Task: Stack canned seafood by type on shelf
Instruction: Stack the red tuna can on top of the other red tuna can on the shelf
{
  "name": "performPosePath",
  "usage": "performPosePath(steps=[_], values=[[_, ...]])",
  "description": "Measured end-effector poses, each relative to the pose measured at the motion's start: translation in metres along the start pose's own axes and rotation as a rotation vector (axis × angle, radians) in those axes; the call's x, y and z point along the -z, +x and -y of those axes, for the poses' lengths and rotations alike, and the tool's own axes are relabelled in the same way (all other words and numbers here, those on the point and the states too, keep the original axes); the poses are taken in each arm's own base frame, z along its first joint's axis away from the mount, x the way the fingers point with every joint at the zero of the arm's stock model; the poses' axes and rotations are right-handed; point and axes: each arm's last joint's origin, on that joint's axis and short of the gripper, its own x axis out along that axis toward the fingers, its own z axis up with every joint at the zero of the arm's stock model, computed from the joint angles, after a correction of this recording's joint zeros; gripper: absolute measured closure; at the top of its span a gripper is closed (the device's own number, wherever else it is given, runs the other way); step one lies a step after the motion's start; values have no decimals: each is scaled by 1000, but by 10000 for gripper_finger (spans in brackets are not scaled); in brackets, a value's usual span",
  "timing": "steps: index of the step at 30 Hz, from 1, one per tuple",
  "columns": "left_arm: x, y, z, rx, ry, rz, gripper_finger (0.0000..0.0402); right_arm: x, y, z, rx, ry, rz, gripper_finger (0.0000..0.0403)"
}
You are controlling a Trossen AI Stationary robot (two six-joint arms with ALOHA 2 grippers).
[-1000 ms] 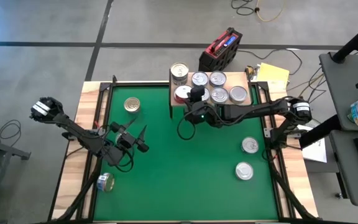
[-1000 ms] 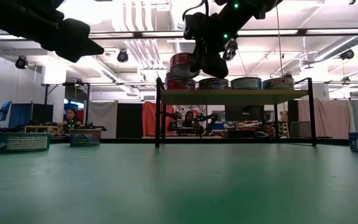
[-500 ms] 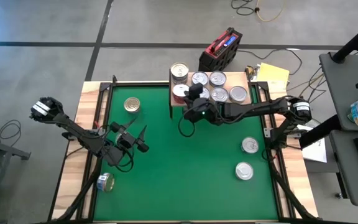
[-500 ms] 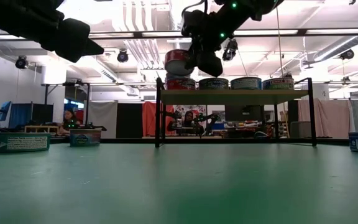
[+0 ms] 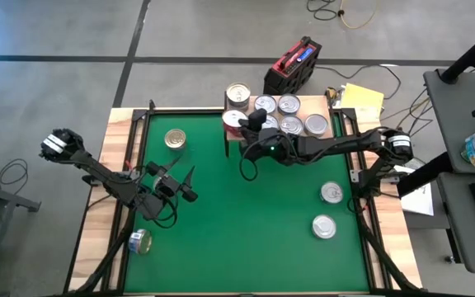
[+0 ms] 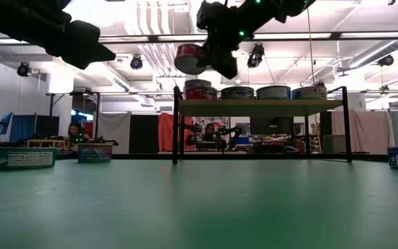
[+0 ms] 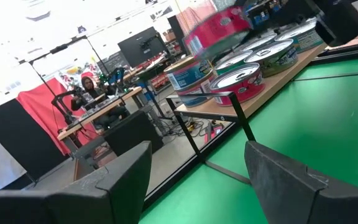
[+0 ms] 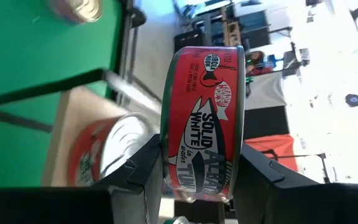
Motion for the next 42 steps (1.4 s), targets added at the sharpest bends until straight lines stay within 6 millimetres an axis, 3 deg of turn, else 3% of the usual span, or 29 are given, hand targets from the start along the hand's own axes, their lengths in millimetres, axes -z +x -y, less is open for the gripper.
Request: performPosePath(steps=[11, 20, 27, 42], values=[[0, 0, 0, 0, 2, 0, 160, -6, 20, -15, 99, -140, -43, 271], [1, 0, 0, 0, 5, 0, 160, -2, 10, -11, 103, -87, -165, 271], [1, 0, 0, 0, 5, 0, 160, 5, 6, -23, 2, -71, -213, 271], [1, 0, 0, 0, 4, 0, 160, 6, 6, -27, -44, -46, -200, 271]])
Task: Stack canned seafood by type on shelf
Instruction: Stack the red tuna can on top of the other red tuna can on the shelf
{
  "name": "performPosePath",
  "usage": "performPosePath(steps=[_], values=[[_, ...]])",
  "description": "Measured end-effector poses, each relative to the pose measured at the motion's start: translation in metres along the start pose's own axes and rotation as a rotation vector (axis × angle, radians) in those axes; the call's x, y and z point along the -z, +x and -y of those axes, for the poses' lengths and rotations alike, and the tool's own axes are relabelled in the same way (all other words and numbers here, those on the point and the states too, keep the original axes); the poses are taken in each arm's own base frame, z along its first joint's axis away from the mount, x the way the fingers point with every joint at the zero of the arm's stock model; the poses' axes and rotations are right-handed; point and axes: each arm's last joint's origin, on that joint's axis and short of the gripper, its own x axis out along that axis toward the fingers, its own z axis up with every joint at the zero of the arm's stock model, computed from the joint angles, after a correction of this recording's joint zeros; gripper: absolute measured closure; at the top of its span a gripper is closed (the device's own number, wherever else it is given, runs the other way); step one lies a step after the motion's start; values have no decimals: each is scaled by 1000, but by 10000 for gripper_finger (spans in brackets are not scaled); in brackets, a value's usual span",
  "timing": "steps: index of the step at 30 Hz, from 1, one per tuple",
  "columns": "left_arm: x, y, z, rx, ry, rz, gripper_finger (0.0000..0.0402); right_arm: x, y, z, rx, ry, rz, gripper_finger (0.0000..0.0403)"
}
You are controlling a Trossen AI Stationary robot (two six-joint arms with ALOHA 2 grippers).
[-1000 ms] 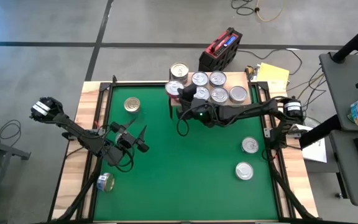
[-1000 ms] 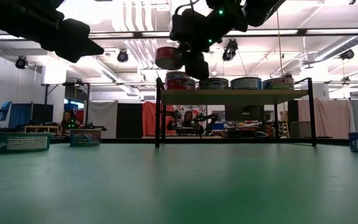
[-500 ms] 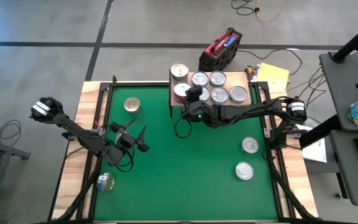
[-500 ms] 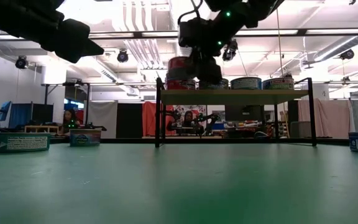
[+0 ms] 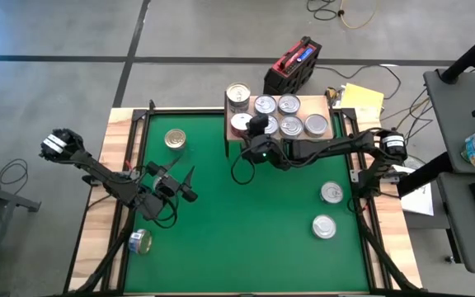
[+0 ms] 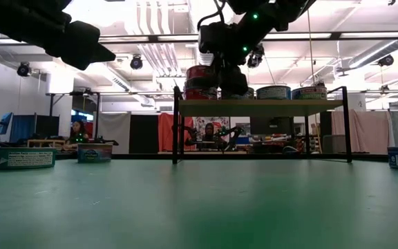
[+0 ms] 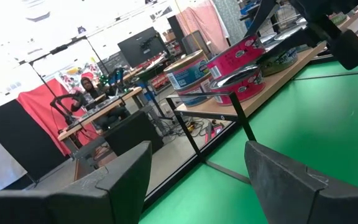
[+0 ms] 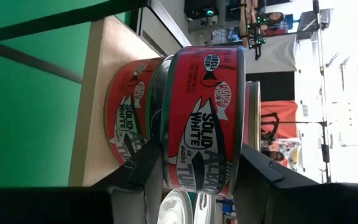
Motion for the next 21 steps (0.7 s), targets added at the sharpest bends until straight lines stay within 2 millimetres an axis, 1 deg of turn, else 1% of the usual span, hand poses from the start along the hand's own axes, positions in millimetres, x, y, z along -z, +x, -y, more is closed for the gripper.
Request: performPosePath(steps=[8, 15, 21], values=[[0, 0, 0, 0, 0, 0, 160, 0, 0, 0, -3, -9, -2, 268], [0, 0, 0, 0, 0, 0, 160, 0, 0, 0, 0, -11, -6, 235], [0, 0, 0, 0, 0, 0, 160, 0, 0, 0, 3, -4, -4, 227]])
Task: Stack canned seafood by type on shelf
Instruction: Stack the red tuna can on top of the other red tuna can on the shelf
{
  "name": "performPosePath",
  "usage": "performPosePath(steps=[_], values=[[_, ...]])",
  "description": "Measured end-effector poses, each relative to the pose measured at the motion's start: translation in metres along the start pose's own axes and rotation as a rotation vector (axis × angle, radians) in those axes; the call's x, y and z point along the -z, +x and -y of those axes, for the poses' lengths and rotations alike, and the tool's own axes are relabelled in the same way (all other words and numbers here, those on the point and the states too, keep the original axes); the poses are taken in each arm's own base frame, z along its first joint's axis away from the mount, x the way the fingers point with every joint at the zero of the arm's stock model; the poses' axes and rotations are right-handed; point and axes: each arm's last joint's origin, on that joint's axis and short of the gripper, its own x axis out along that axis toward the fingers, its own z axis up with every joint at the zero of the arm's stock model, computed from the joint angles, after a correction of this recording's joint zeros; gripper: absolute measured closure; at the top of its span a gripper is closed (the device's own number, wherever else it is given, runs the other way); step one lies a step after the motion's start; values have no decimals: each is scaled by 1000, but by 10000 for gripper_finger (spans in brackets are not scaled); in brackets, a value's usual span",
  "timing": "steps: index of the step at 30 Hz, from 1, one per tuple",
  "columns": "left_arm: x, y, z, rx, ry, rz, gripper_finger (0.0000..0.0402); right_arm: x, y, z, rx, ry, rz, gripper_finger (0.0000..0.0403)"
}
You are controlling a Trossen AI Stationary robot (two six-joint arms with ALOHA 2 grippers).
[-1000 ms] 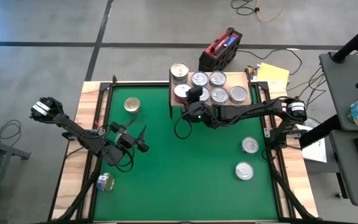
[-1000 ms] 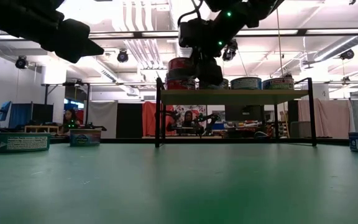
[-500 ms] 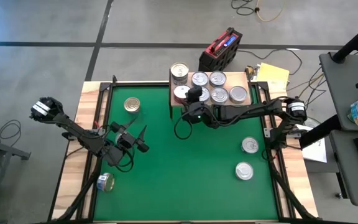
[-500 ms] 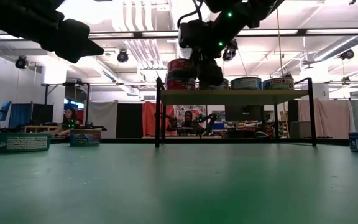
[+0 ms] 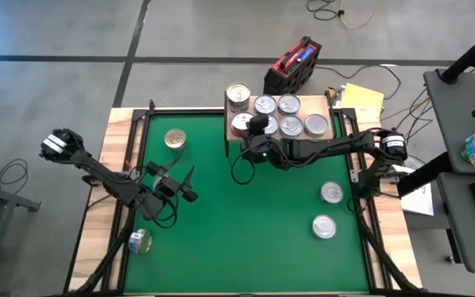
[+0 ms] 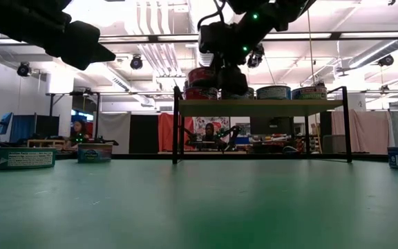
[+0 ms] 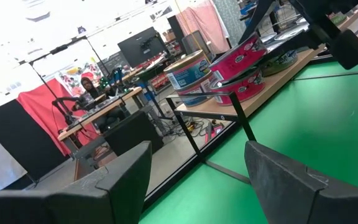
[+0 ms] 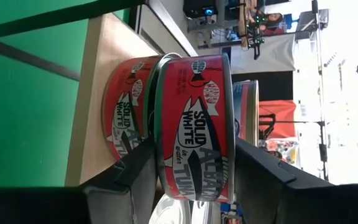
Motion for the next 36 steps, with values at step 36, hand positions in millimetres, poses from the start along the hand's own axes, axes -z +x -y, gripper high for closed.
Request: performPosePath(steps=[36], values=[[0, 0, 0, 0, 0, 0, 160, -8, -5, 26, -8, 152, -9, 94]])
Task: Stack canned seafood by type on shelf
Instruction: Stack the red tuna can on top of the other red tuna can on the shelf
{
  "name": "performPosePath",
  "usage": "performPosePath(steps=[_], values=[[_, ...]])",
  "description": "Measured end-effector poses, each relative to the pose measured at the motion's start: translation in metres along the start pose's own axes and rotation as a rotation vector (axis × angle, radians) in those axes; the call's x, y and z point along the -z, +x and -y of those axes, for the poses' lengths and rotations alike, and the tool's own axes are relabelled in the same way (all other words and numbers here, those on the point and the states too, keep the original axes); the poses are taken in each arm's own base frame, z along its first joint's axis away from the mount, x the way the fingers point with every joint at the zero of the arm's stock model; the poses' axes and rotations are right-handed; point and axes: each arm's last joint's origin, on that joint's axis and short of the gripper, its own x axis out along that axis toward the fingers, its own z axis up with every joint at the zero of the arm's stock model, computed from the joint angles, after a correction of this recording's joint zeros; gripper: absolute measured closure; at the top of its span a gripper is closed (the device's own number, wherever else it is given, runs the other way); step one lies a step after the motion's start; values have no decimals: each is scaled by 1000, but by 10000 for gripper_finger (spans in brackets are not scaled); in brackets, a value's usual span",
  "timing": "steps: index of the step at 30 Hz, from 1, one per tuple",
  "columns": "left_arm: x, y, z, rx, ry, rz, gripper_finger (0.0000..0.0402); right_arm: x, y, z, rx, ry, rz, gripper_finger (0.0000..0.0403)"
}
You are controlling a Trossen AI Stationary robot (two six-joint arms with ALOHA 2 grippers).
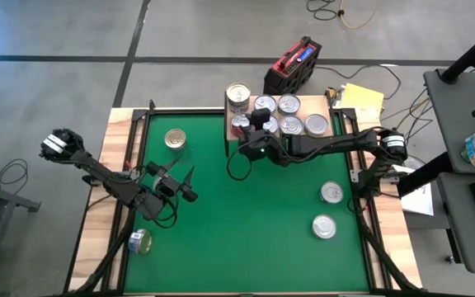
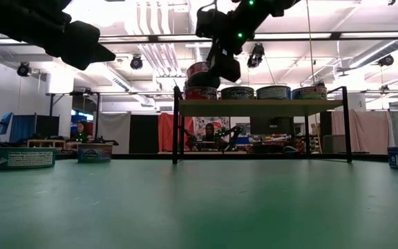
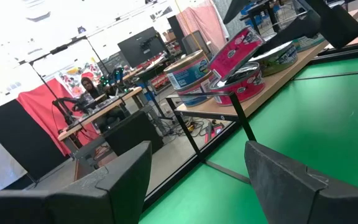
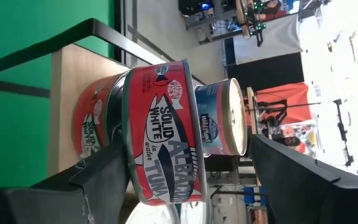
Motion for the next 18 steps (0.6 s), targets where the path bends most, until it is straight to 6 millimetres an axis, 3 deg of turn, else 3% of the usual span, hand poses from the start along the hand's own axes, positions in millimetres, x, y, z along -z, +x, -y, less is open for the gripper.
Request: performPosePath(steps=[18], values=[[0, 0, 0, 0, -4, 0, 160, 11, 15, 8, -68, 284, 24, 109]])
